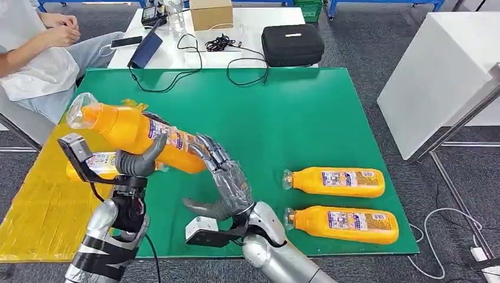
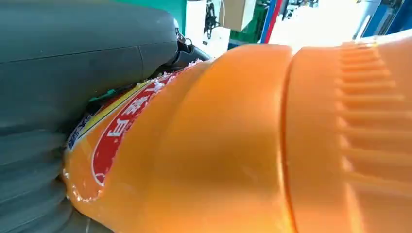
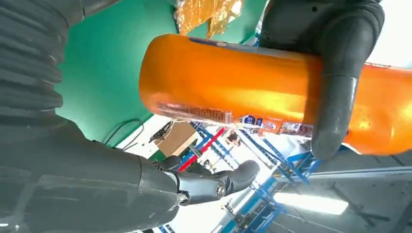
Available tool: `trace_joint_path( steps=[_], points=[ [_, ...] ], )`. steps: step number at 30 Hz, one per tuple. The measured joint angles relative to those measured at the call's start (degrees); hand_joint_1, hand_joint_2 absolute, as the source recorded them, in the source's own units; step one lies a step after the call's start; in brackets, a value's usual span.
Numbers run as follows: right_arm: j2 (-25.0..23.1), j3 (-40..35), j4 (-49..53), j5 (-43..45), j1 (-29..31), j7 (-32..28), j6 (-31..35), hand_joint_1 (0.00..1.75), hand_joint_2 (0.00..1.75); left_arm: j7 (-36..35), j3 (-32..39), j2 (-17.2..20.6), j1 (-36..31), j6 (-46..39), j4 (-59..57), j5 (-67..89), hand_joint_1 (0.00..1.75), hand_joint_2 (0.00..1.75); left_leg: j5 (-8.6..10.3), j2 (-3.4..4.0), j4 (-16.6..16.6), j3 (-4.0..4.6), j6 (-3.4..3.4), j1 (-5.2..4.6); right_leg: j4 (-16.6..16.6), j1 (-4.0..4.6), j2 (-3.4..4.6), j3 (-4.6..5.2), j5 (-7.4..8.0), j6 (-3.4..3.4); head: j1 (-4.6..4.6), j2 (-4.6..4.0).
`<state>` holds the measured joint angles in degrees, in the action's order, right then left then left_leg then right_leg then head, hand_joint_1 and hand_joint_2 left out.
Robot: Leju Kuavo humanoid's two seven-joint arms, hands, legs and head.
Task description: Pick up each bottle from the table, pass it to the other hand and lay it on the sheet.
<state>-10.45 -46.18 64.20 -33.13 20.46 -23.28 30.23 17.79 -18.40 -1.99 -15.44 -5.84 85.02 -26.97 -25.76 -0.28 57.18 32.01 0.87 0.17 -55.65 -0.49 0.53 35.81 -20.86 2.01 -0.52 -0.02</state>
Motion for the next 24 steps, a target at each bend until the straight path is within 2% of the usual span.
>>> trace_joint_path(
  steps=[4,7,10,12,14,17,24],
  points=[
    [0.9,0.1,4.0,1.9,-1.1,0.2,0.3,0.0,1.75,0.5,0.8,0.0,0.0,-1.5,0.0,1.4,1.75,1.75,0.0,0.02,0.0,0.0,0.0,0.0,0.0,0.0,0.0,0.01,0.0,0.0,0.0,0.0],
    [1.9,1.3,8.4,4.2,-2.2,0.8,0.3,0.0,1.75,3.8,1.5,0.1,0.0,-7.3,0.0,8.8,1.75,1.75,0.0,0.01,0.0,0.01,0.0,0.0,0.0,0.01,0.0,0.02,0.0,0.0,0.0,0.0],
    [3.3,3.7,14.4,7.1,-4.6,-0.4,0.8,0.0,1.75,8.2,1.7,0.6,-0.4,-18.7,0.0,25.8,1.75,1.75,0.0,-0.03,0.0,0.02,0.0,0.0,0.0,0.01,-0.01,0.02,0.0,0.0,0.0,0.0],
    [4.1,5.6,18.6,9.7,-6.5,-1.1,0.4,0.0,1.75,8.3,1.7,1.2,-0.8,-25.7,0.2,38.9,1.75,1.75,0.0,-0.05,0.0,0.04,0.0,0.0,0.0,0.01,-0.02,0.02,0.0,0.0,0.0,0.0],
    [5.1,8.3,23.8,12.8,-8.7,-1.6,-2.0,0.0,1.75,3.4,2.1,2.3,-1.6,-31.4,0.2,60.3,1.75,1.75,-0.01,-0.04,0.0,0.04,0.0,0.0,0.0,0.0,-0.01,0.02,0.0,0.0,0.0,0.0],
    [6.1,11.2,28.9,14.3,-10.6,-1.8,-4.3,0.0,1.75,-1.0,3.1,3.5,-2.8,-32.4,-0.2,77.2,1.75,1.75,-0.01,-0.02,0.0,0.04,0.01,-0.01,0.0,-0.02,-0.01,0.02,0.0,0.0,-0.02,0.0],
    [7.2,13.7,34.0,14.6,-12.4,-1.9,-5.0,0.0,1.75,-1.7,3.9,4.3,-3.8,-32.6,-0.7,74.2,1.75,1.75,0.0,0.03,0.0,0.01,-0.01,0.0,0.0,0.04,0.0,0.03,0.08,-0.12,0.0,0.0]
  ],
)
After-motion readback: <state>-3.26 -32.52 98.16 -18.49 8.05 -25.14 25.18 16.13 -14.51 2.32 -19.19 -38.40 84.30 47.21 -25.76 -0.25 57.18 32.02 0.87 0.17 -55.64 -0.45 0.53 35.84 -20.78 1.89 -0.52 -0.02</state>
